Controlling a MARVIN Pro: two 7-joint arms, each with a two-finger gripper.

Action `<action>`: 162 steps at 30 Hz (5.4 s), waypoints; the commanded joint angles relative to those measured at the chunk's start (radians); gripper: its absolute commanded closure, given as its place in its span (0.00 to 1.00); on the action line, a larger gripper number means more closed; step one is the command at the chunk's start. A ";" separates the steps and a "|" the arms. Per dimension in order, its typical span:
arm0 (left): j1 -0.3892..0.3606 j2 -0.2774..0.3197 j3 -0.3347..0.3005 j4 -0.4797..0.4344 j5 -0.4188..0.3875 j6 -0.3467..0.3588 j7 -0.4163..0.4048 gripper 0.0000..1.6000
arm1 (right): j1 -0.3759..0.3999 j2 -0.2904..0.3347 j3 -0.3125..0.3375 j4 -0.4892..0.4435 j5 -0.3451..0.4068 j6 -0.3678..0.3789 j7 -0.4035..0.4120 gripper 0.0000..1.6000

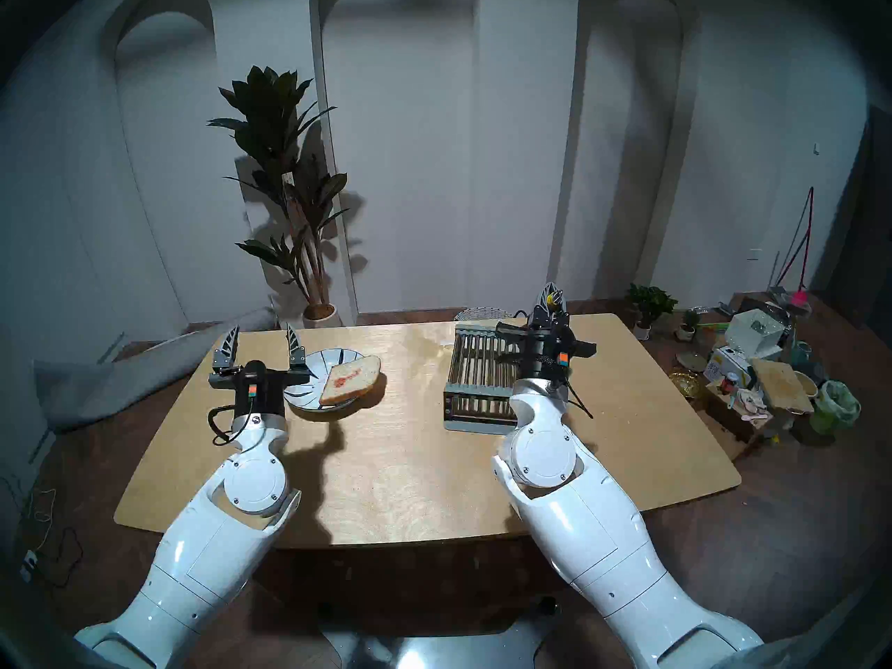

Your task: Spread jam over the slice of bread with the knife

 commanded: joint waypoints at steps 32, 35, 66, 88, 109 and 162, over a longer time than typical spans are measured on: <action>-0.043 -0.041 -0.002 0.037 -0.008 -0.015 -0.023 0.00 | -0.010 0.003 -0.022 0.088 -0.030 -0.032 -0.028 1.00; -0.045 -0.047 -0.002 0.043 -0.009 -0.016 -0.026 0.00 | -0.011 0.005 -0.027 0.112 -0.058 -0.064 -0.035 1.00; -0.039 -0.070 -0.010 0.056 -0.027 -0.027 -0.040 0.00 | 0.005 0.008 -0.066 0.302 -0.193 -0.270 -0.093 1.00; -0.033 -0.092 -0.003 0.048 -0.020 -0.012 -0.041 0.00 | 0.012 0.035 -0.074 0.349 -0.120 -0.300 -0.039 0.89; -0.025 -0.100 -0.007 0.038 -0.015 -0.003 -0.035 0.00 | -0.017 0.078 -0.071 0.230 -0.002 -0.160 0.016 0.00; -0.003 0.004 -0.030 -0.053 -0.199 0.005 -0.274 0.00 | -0.035 0.419 0.144 -0.288 0.502 0.750 0.396 0.00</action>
